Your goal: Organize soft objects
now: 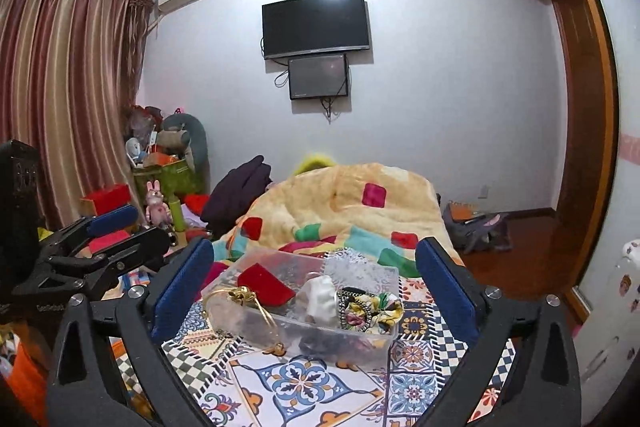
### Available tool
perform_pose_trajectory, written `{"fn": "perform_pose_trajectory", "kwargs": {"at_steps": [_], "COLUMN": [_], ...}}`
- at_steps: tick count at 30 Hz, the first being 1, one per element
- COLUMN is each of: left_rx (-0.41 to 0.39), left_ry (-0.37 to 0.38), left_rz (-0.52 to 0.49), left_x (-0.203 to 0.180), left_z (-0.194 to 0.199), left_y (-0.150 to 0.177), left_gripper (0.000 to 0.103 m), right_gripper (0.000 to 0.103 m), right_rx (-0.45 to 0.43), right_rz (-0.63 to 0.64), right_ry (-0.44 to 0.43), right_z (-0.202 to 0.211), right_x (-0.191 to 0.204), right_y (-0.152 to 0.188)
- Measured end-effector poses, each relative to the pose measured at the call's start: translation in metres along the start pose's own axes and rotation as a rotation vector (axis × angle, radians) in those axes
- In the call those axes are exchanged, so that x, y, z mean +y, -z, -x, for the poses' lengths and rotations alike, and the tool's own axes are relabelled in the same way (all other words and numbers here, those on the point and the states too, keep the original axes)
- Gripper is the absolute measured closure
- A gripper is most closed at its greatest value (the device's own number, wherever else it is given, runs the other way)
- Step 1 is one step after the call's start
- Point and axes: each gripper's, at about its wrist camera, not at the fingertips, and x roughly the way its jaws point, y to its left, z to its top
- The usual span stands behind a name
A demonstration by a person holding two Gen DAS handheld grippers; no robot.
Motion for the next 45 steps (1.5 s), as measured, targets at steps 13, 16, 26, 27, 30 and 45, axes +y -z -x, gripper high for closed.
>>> {"fn": "perform_pose_trajectory", "kwargs": {"at_steps": [13,16,26,27,30,45], "left_rx": [0.006,0.012,0.018,0.018,0.017,0.022], "left_ry": [-0.018,-0.016,-0.017,-0.016,-0.018,-0.017], "left_rz": [-0.027,-0.022,-0.019,-0.019,-0.020,-0.019], "left_x": [-0.0045,-0.0038,-0.0022,-0.0021,-0.0024,-0.0005], "left_z": [-0.0023,-0.0045,-0.0070,-0.0070,-0.0072,-0.0061], "left_y": [0.0089,0.0098,0.0104,0.0103,0.0102,0.0109], "left_gripper": [0.001,0.000,0.000,0.000,0.000,0.000], "right_gripper": [0.002,0.002,0.002,0.002,0.002,0.002], "right_rx": [0.012,0.014,0.017,0.017,0.017,0.016], "right_rz": [-0.008,-0.007,-0.009,-0.009,-0.009,-0.011], "right_ry": [0.000,0.001,-0.004,-0.005,-0.005,-0.005], "right_z": [0.0061,0.0067,0.0061,0.0064,0.0066,0.0070], "right_x": [-0.0019,-0.0015,-0.0006,-0.0005,-0.0002,0.0012], "right_y": [0.0068,0.0074,0.0087,0.0087,0.0088,0.0081]}}
